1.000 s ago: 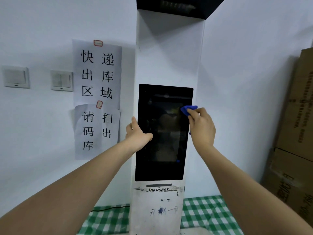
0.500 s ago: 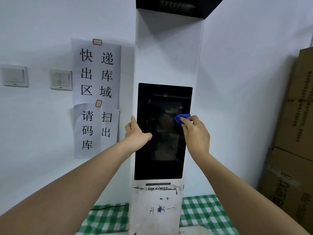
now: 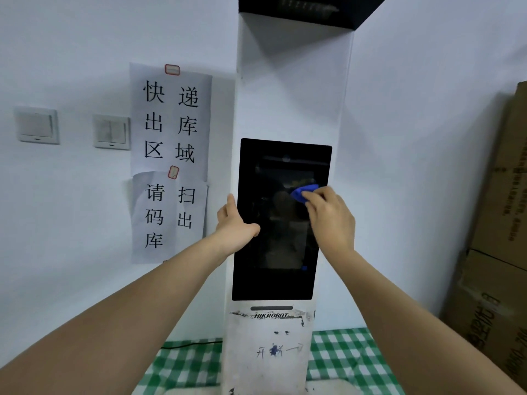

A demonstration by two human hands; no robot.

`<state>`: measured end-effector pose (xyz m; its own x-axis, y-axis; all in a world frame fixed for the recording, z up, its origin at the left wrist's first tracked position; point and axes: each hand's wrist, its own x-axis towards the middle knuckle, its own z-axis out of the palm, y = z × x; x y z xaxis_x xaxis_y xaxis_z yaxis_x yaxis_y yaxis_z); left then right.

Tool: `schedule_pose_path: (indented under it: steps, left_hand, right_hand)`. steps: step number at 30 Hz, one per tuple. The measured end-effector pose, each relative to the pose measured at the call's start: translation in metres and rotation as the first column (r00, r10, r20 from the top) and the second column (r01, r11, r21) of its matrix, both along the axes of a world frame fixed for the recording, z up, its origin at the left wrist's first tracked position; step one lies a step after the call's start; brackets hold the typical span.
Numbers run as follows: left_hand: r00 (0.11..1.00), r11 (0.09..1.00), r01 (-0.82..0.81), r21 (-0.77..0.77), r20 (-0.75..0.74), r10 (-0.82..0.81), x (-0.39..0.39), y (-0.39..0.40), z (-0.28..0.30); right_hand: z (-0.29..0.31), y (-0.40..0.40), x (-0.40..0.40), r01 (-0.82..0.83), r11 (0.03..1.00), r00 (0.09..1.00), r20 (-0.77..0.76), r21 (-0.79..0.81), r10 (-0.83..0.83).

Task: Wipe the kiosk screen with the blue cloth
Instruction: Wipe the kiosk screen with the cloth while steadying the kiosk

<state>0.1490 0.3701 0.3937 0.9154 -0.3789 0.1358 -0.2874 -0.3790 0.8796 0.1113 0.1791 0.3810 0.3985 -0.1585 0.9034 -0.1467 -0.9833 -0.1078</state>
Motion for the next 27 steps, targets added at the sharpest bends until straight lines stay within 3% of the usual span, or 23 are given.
schedule_pose_path:
  steps: [3,4,11,16,18,20,23,25,27]
  left_hand:
    - [1.0,1.0,0.006,-0.001,-0.008,-0.006,-0.001,0.001,-0.001]
    - [1.0,1.0,0.007,-0.002,-0.011,-0.007,0.0,0.001,0.0]
    - [1.0,1.0,0.017,-0.024,-0.026,-0.017,-0.001,0.0,0.0]
    - [0.997,0.999,0.051,-0.01,-0.055,-0.051,-0.003,0.002,0.002]
    - [0.994,0.996,0.086,-0.019,-0.067,-0.088,-0.003,0.004,0.002]
    - [0.992,0.994,0.109,-0.014,-0.07,-0.109,-0.003,0.007,0.0]
    - [0.991,0.994,0.107,0.005,-0.076,-0.107,-0.003,0.012,-0.001]
    - [0.989,0.992,0.123,0.01,-0.083,-0.121,-0.002,0.015,-0.001]
    - [0.988,0.991,0.134,0.012,-0.08,-0.133,-0.003,0.017,-0.002]
  right_hand:
    - [0.017,-0.005,0.003,-0.018,0.935,0.99,0.135,0.355,-0.032]
    - [0.018,-0.002,0.005,-0.019,0.922,0.987,0.155,0.387,-0.045]
    - [0.009,0.015,0.01,-0.057,0.996,0.998,0.006,-0.065,0.058]
    - [0.032,0.021,0.018,-0.078,0.946,0.983,0.185,0.315,0.02]
    - [0.027,0.038,0.023,-0.075,0.979,0.988,0.147,0.188,0.047]
    - [0.013,0.05,0.029,-0.083,0.995,0.995,0.044,-0.059,0.086]
    - [0.004,0.048,0.034,-0.075,0.919,0.994,-0.108,-0.386,0.036]
    - [0.01,0.045,0.034,-0.058,0.92,0.997,-0.078,-0.388,0.03]
    - [0.015,0.047,0.034,-0.034,0.982,0.997,0.056,-0.188,0.046]
